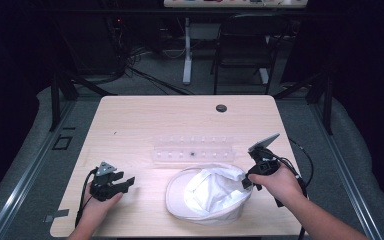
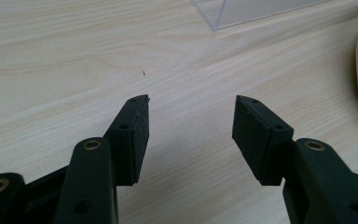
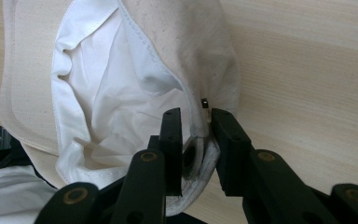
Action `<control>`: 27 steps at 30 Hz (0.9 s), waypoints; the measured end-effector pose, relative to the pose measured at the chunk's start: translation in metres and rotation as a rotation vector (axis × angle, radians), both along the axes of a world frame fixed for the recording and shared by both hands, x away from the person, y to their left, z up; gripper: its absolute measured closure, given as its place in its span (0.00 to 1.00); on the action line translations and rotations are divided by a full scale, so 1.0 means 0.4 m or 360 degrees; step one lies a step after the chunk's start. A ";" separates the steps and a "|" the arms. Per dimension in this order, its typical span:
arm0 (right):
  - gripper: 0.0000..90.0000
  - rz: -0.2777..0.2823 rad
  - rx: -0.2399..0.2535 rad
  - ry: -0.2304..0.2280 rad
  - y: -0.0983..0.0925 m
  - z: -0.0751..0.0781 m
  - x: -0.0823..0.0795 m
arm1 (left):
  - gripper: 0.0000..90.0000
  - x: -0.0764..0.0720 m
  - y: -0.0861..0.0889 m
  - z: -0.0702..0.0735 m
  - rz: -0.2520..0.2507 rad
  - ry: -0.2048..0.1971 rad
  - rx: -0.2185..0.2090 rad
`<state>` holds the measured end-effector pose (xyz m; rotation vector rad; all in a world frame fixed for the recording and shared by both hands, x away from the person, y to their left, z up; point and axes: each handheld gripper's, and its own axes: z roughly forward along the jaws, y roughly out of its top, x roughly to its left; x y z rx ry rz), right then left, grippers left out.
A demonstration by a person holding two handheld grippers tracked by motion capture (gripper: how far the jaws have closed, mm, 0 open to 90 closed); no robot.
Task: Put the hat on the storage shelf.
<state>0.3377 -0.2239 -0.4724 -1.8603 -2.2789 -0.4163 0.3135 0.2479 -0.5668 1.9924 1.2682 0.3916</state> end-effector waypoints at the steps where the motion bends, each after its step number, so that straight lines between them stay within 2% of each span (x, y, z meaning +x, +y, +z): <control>1: 0.87 -0.0047 -0.0004 -0.0031 0.001 0.000 -0.002 | 0.52 0.000 0.000 0.000 -0.0005 -0.0001 0.0003; 3: 0.88 -0.0027 -0.0047 -0.0040 -0.014 0.011 0.003 | 0.52 0.000 -0.002 0.000 -0.0008 0.0000 0.0006; 4: 0.89 -0.0066 -0.0038 -0.0082 -0.018 0.010 0.003 | 0.52 0.000 -0.002 -0.001 -0.0010 0.0000 0.0007; 7: 0.89 -0.0093 -0.0085 -0.0106 -0.034 0.016 0.007 | 0.52 -0.001 -0.006 -0.002 -0.0009 -0.0005 0.0007; 9: 0.90 -0.0097 -0.0113 -0.0082 -0.046 0.022 0.011 | 0.52 -0.001 -0.007 -0.001 -0.0013 0.0001 0.0008; 11: 0.90 -0.0125 -0.0113 -0.0102 -0.053 0.022 0.014 | 0.52 -0.001 -0.008 -0.001 -0.0016 -0.0001 0.0011; 12: 0.90 -0.0137 -0.0117 -0.0068 -0.058 0.024 0.015 | 0.52 0.000 -0.008 -0.002 -0.0020 -0.0001 0.0014; 14: 0.90 -0.0187 -0.0058 -0.0056 -0.066 0.019 0.018 | 0.52 0.000 -0.009 -0.002 -0.0025 -0.0003 0.0020; 15: 0.90 -0.0189 -0.0060 -0.0032 -0.069 0.021 0.018 | 0.52 -0.001 -0.011 -0.002 -0.0024 -0.0003 0.0018; 17: 0.90 -0.0169 -0.0058 -0.0023 -0.072 0.024 0.019 | 0.52 -0.001 -0.012 -0.001 -0.0034 -0.0001 0.0017; 19: 0.90 -0.0185 -0.0042 -0.0030 -0.070 0.027 0.017 | 0.52 -0.002 -0.015 -0.002 -0.0032 -0.0008 0.0018; 27: 0.90 -0.0163 0.0118 -0.0007 -0.062 0.069 0.017 | 0.52 -0.003 -0.021 0.001 -0.0045 -0.0004 0.0023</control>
